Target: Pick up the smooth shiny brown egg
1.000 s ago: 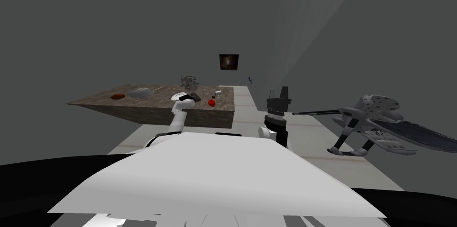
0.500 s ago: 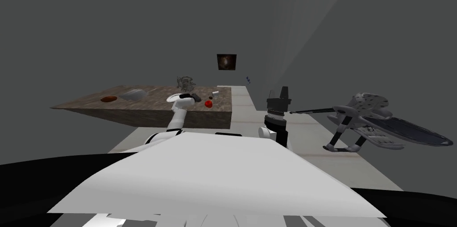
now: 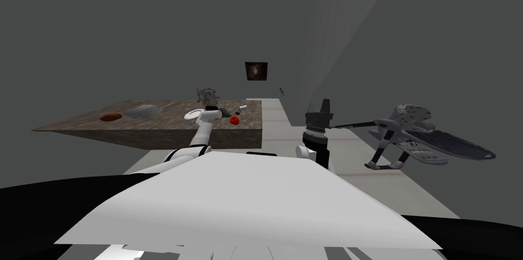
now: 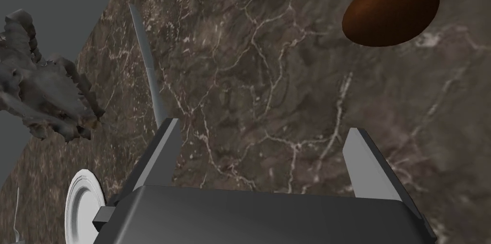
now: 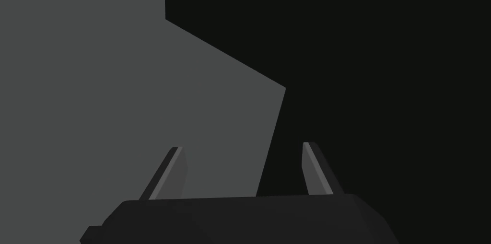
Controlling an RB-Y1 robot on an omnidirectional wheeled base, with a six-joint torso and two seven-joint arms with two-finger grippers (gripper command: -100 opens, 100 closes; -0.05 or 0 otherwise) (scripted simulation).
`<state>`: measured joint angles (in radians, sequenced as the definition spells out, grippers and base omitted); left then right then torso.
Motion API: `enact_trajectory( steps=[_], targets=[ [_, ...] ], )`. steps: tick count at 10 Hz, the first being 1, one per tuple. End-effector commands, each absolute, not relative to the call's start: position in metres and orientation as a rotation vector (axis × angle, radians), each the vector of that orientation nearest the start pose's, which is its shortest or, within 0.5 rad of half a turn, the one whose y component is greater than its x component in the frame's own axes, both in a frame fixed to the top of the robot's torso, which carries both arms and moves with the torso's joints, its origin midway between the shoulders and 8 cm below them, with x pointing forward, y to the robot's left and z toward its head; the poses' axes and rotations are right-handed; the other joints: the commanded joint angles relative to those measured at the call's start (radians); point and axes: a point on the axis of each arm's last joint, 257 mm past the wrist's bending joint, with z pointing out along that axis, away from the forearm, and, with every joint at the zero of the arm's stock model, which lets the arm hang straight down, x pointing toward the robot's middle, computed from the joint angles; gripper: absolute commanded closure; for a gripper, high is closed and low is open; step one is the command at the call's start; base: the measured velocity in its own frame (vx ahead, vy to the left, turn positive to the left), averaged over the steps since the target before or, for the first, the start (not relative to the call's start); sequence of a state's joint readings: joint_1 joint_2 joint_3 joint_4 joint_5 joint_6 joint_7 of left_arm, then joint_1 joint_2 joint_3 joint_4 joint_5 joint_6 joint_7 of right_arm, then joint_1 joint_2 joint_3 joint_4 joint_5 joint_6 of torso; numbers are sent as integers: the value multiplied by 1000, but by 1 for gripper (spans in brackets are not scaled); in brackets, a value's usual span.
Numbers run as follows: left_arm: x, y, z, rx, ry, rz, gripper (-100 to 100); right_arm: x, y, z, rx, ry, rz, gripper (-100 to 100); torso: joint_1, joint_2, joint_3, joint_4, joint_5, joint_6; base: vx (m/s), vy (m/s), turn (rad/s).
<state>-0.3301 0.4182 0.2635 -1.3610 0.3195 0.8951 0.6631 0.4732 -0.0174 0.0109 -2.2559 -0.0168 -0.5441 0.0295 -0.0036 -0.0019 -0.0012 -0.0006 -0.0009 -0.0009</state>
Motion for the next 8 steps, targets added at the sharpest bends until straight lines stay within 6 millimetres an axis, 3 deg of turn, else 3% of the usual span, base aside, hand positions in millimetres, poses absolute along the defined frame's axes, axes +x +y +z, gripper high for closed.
enact_trajectory(
  steps=[1,8],
  targets=[
    [556,437,-290,-2392,844,-959,-100,343,-273,31,611,591,1316,0,0,0,0,0,0,0,34,-56,-62],
    [535,437,-314,-2568,846,-804,-100,343,-273,31,611,591,1316,0,-1,-1,-1,0,0,0,45,-55,-65]
  ],
)
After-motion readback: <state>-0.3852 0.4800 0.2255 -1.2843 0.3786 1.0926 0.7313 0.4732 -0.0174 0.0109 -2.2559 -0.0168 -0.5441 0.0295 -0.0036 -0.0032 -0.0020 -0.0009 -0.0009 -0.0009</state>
